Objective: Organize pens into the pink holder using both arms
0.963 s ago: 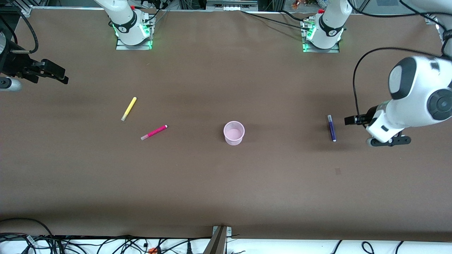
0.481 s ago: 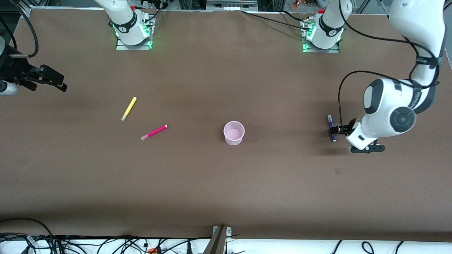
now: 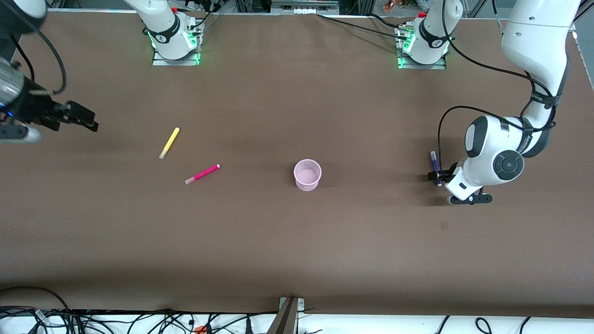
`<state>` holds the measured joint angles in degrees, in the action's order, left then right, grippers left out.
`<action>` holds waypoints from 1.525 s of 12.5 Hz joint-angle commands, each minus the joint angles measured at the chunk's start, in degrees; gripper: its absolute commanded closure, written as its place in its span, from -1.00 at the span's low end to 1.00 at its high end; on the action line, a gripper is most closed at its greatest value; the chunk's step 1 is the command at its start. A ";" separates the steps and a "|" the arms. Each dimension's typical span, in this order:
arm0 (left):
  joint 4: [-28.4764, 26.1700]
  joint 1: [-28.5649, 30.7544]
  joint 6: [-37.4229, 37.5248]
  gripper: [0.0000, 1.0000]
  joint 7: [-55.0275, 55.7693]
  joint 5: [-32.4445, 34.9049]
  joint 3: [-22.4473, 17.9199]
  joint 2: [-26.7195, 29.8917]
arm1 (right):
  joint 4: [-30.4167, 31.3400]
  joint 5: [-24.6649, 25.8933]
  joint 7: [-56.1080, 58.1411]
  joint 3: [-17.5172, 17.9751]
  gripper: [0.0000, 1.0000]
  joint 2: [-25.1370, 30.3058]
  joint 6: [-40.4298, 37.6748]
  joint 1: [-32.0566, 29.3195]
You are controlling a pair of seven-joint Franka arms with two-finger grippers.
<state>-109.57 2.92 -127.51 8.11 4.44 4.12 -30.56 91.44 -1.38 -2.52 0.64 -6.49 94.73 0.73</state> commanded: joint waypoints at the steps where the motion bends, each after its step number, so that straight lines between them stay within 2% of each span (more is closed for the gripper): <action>1: 0.14 0.25 -2.29 -1.00 -0.73 1.01 0.10 -1.95 | -1.00 1.03 1.37 0.15 -1.00 -5.54 0.90 0.06; 3: 0.23 0.34 -2.65 -0.16 -0.56 0.92 0.10 -2.49 | -1.00 0.50 -0.02 0.24 -0.99 -5.73 0.72 0.76; 4: 0.23 0.34 -2.65 0.03 -0.29 0.92 0.10 -2.57 | -1.00 -0.11 -0.73 0.15 -0.98 -5.81 0.64 2.16; 5: 0.23 0.34 -2.74 0.06 0.06 1.01 0.10 -2.84 | -0.47 -1.08 -4.13 0.24 -0.98 -6.08 0.90 3.13; 6: 0.23 0.34 -3.26 0.20 0.06 0.92 0.10 -3.36 | -0.47 -2.65 -10.08 0.24 -0.98 -7.56 1.16 4.09; 8: 0.32 0.25 -3.53 0.59 0.06 0.92 0.10 -3.80 | -0.64 -8.97 -24.48 0.15 -0.98 -10.98 2.22 5.68; 9: 0.41 0.25 -3.53 0.70 0.32 0.92 0.10 -3.80 | -0.56 -10.47 -30.12 0.24 -0.98 -13.00 2.39 6.03; 10: 0.58 0.16 -3.36 0.94 1.37 0.92 0.10 -3.80 | -0.56 -12.23 -33.05 0.24 -0.97 -15.72 3.44 6.91; 12: 0.85 -0.01 -2.13 1.00 2.61 0.92 0.28 -3.28 | 1.36 -14.44 -39.46 0.24 -0.97 -19.95 9.65 8.75; 14: 2.07 -0.01 0.59 1.00 2.79 0.92 0.54 -2.40 | 5.49 -15.06 -45.45 0.24 -0.96 -21.45 18.70 11.30; 17: 5.32 -0.10 7.69 1.00 1.82 0.92 0.63 -1.61 | 6.30 -16.90 -52.92 0.24 -0.90 -26.80 22.25 12.98; 19: 9.18 -0.28 14.45 1.00 0.77 1.01 0.72 0.05 | 7.00 -19.62 -53.12 0.15 -0.87 -29.44 22.78 12.72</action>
<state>-103.57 2.83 -119.16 9.64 4.44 4.63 -32.65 97.79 -18.45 -54.57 1.13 -34.29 116.58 13.79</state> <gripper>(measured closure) 0.819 0.048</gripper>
